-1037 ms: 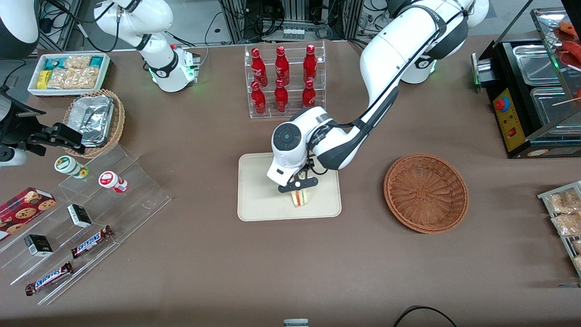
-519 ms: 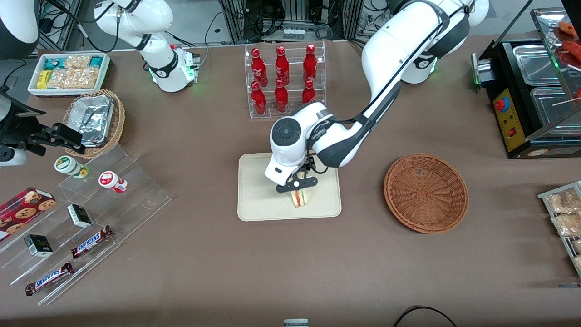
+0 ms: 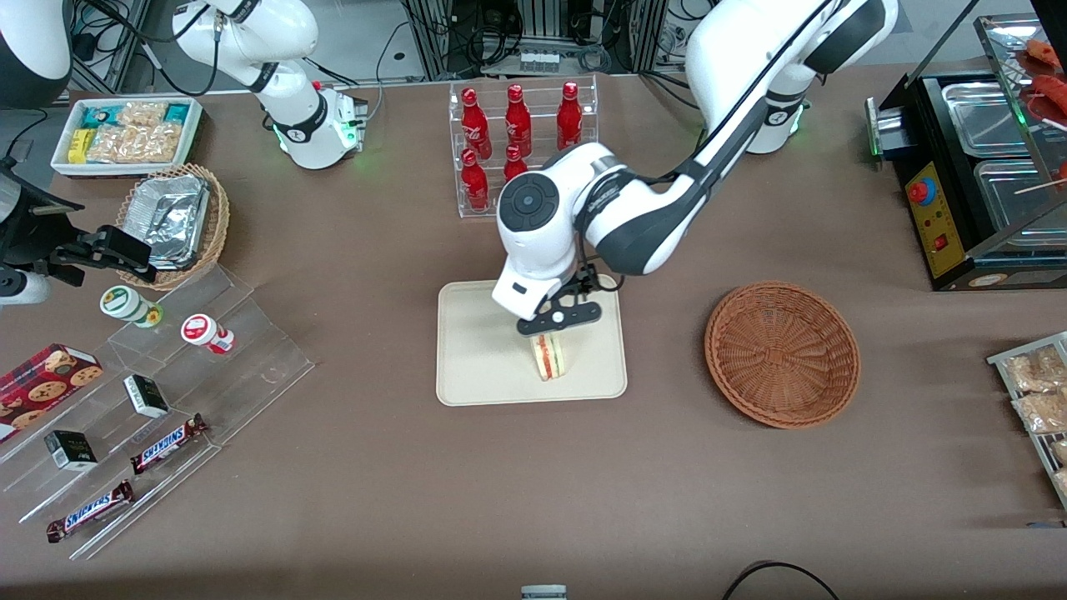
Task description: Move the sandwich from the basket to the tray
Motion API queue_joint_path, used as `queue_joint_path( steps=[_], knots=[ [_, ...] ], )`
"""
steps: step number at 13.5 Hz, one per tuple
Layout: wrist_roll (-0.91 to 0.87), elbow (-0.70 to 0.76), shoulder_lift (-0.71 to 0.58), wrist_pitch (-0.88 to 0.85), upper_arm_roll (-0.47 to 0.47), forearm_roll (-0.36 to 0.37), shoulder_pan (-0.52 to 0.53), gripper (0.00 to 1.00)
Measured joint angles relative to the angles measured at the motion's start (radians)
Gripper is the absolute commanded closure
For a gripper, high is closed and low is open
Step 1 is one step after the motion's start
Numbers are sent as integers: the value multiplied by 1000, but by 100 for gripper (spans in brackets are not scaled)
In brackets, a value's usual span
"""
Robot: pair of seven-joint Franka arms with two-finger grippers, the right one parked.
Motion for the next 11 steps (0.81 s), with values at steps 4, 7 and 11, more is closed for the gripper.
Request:
queue_joint_path(
  steps=[4, 7, 11],
  knots=[
    [164, -34, -61, -66, -2, -31, 113, 0],
    [321, -129, -151, -73, -3, -63, 207, 0],
    [449, -216, -254, -81, -3, -81, 296, 0]
  ],
)
